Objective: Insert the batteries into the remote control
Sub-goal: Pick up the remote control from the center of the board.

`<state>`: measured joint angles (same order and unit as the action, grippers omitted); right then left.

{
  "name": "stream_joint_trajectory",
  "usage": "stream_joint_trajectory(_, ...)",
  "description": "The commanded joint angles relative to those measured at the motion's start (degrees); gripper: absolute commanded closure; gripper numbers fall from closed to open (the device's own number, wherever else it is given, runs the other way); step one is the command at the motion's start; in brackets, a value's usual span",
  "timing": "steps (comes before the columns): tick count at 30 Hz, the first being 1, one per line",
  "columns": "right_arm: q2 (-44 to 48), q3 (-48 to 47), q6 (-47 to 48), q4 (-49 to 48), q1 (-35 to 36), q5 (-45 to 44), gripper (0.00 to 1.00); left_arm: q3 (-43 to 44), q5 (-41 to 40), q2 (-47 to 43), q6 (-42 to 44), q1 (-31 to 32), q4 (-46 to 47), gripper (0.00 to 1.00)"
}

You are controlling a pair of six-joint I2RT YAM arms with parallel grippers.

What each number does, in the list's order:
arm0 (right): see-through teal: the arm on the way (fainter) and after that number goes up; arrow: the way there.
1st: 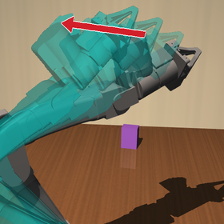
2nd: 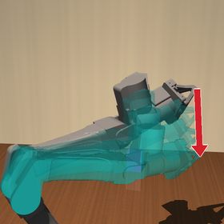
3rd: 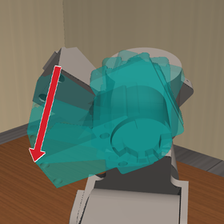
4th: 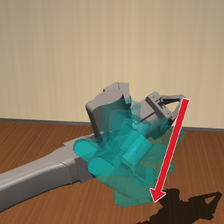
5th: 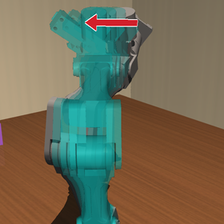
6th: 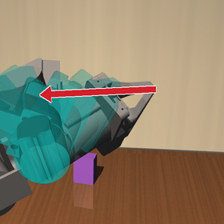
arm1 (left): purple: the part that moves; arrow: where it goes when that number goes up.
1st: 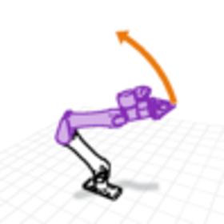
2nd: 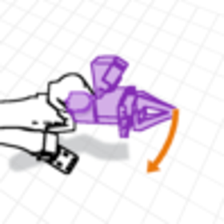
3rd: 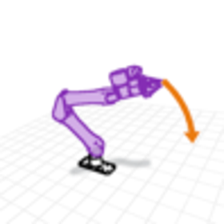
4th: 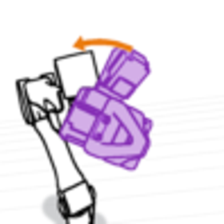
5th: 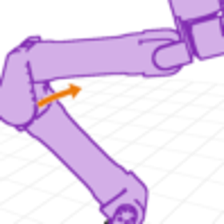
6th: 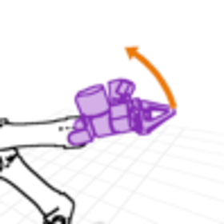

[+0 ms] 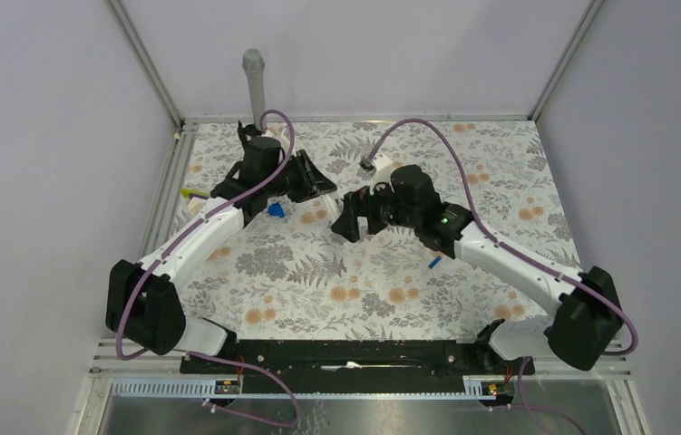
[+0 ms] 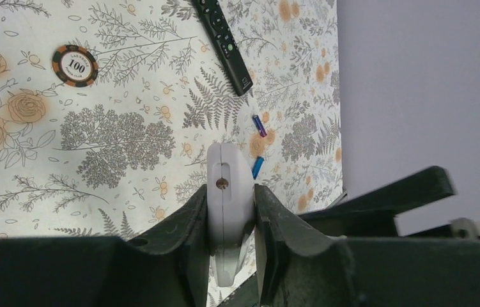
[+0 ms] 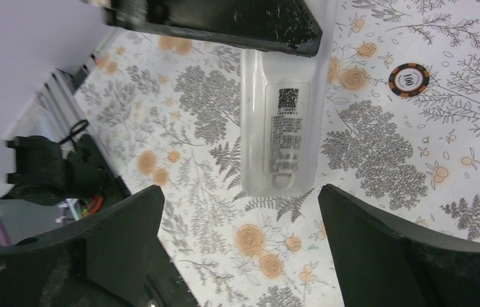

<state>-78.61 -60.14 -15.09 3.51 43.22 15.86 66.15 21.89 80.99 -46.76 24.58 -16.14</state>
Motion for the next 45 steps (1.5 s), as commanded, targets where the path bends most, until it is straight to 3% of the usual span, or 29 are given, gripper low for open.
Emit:
stream_joint_trajectory(1, 7.89, 1.60, -7.40, -2.89, -0.67, -1.91, 0.00, -4.54, 3.52, -5.46, 1.64, -1.64, 12.76, 1.00)
stream_joint_trajectory(5, 12.58, 3.04, -17.73, -2.89, -4.27, -3.84, 0.03, -9.09, 1.43, -9.29, 0.07, -2.24, 19.69, 1.00)
stream_joint_trajectory(11, 14.88, 6.42, -37.29, -14.57, -8.42, 4.32, 0.30, -14.49, 0.07, -13.96, -3.50, -2.34, 30.00, 1.00)
stream_joint_trajectory(16, 13.09, 7.58, -45.14, -25.01, -8.42, 10.38, 0.43, -15.29, 0.03, -15.65, -4.61, -2.28, 31.65, 1.00)
stream_joint_trajectory(20, 12.13, 7.49, -47.93, -25.83, -8.46, 9.81, 0.57, -16.06, -1.34, -17.07, -5.48, -2.26, 32.11, 1.00)
stream_joint_trajectory(26, 10.15, 4.23, -49.64, -17.59, -8.41, 6.16, 0.55, -17.48, -3.63, -18.10, -7.17, -2.27, 33.50, 1.00)
stream_joint_trajectory(45, 3.77, 2.00, -53.39, -14.65, -8.34, 5.24, 0.58, -18.16, -3.74, -17.49, -8.09, -2.25, 35.61, 1.00)
